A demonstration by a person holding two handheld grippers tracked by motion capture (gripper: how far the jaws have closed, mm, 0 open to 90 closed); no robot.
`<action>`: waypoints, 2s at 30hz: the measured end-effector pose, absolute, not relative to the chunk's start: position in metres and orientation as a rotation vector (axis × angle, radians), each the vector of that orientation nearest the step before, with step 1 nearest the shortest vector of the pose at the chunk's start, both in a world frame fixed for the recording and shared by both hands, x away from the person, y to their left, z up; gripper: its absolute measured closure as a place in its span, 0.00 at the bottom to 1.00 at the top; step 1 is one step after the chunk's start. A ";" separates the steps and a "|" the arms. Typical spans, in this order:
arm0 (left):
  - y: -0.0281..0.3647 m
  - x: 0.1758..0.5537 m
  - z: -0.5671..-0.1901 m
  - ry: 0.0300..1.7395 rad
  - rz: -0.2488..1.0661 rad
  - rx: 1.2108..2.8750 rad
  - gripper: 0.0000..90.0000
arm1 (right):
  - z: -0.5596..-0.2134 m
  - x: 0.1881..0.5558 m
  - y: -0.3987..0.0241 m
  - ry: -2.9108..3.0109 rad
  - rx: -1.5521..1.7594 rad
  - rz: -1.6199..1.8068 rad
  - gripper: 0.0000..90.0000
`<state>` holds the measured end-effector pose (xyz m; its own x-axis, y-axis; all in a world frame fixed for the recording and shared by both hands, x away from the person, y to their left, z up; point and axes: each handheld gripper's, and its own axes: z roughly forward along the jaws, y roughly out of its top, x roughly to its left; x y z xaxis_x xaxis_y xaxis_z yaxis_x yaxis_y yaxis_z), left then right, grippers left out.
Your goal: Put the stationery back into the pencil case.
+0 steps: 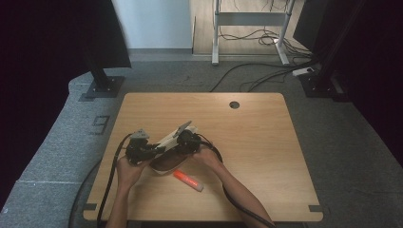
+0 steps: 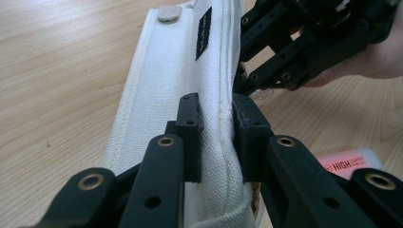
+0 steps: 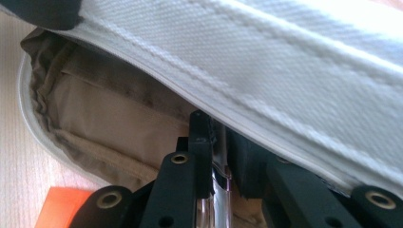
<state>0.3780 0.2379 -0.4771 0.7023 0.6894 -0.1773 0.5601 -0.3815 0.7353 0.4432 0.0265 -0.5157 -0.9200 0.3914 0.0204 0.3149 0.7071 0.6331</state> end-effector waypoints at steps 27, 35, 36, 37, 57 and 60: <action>0.240 0.379 -0.479 0.959 0.191 2.082 0.83 | -0.513 0.419 -0.048 2.760 0.723 1.076 0.68; 0.240 0.379 -0.479 0.962 0.186 2.081 0.83 | -0.525 0.412 -0.055 2.767 0.733 1.093 0.72; 0.240 0.379 -0.479 0.963 0.186 2.081 0.83 | -0.526 0.412 -0.055 2.770 0.733 1.091 0.72; 0.240 0.379 -0.479 0.963 0.186 2.081 0.83 | -0.527 0.412 -0.054 2.776 0.727 1.087 0.73; 0.237 0.379 -0.480 0.959 0.179 2.084 0.83 | -0.522 0.431 -0.038 2.739 0.696 1.052 0.90; 0.237 0.379 -0.480 0.958 0.178 2.084 0.83 | -0.523 0.438 -0.034 2.726 0.709 1.048 0.90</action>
